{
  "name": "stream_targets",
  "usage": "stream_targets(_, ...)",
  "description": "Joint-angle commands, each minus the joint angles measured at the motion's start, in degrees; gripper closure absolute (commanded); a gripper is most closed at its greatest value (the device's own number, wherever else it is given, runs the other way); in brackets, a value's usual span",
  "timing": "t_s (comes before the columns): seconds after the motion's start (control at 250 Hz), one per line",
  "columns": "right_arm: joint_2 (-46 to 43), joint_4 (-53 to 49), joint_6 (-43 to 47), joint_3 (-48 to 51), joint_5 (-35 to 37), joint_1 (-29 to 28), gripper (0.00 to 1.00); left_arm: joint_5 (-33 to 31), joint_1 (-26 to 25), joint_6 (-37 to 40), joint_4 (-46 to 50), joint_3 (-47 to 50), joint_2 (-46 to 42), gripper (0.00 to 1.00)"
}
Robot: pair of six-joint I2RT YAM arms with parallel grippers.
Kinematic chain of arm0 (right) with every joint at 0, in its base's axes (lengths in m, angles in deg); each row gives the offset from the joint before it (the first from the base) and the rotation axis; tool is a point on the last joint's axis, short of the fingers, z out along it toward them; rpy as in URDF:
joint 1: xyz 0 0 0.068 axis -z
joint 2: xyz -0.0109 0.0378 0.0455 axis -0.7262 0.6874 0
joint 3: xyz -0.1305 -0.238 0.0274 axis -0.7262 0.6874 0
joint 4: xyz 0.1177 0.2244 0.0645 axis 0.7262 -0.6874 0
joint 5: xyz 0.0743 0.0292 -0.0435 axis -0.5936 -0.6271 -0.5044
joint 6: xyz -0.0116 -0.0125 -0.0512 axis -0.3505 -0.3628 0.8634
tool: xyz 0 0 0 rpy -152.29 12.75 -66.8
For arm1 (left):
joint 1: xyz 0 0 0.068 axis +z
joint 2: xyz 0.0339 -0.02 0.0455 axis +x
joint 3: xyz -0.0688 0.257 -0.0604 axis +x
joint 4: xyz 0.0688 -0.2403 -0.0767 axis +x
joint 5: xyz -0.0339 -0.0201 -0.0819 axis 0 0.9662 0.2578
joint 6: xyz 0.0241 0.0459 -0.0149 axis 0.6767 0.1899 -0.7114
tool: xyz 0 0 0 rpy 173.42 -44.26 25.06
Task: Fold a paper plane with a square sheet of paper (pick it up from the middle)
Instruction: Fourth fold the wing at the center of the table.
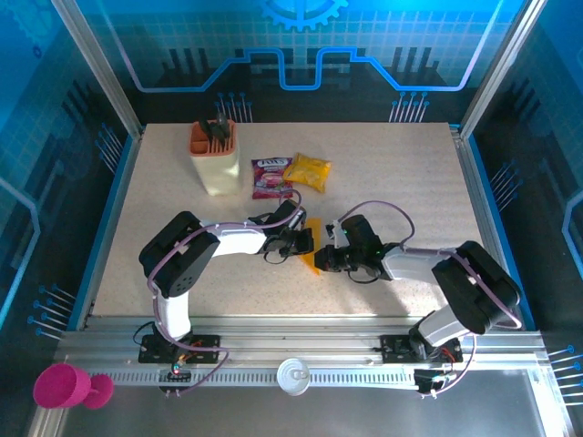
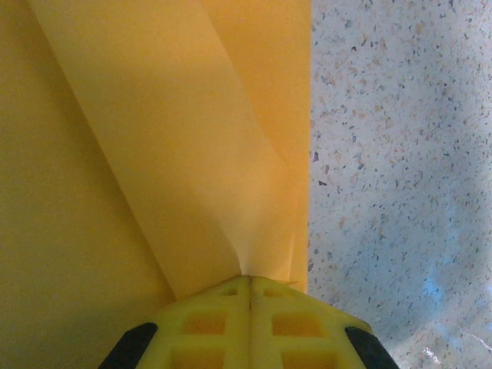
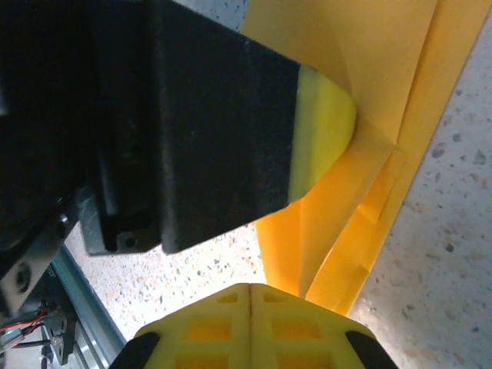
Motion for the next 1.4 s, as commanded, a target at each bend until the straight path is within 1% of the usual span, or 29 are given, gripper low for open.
stream_targets(0.0, 2.1, 2.3, -0.4, -2.0, -1.3, -0.7, 1.0, -2.0, 0.0, 0.1, 2.6, 2.0, -0.4, 1.0)
stream_targets(0.176, 4.2, 1.6, -0.3, -2.6, -0.6, -0.7, 1.0, -2.2, 0.0, 0.0, 2.6, 2.0, -0.4, 1.0)
stream_targets(0.415, 6.9, 2.1, -0.3, -0.4, -0.2, -0.6, 1.0, -2.7, 0.0, -0.4, 3.0, 1.8, -0.7, 1.0)
stream_targets(0.631, 7.2, 2.2, -0.5, 1.9, 0.1, -0.6, 1.0, -3.4, 0.3, -0.8, 3.7, 1.5, -0.8, 1.0)
stream_targets(0.759, 7.1, -1.0, 0.2, 2.4, 1.0, -0.8, 1.0, -4.2, 0.6, -1.4, 4.0, 1.0, -0.7, 1.0)
stream_targets(1.023, 8.3, -11.3, 1.2, 2.2, 5.9, -2.2, 1.0, -5.3, 1.0, -2.9, 5.1, -0.5, 0.0, 1.0)
stream_targets(1.174, 9.9, -13.2, 0.1, 2.5, 7.6, -2.9, 1.0, -6.5, 1.4, -4.1, 5.1, -0.6, 0.0, 1.0)
stream_targets(1.398, 11.8, -12.7, -1.8, 3.8, 9.0, -3.0, 1.0, -7.2, 2.8, -5.4, 4.3, -1.4, 0.5, 1.0)
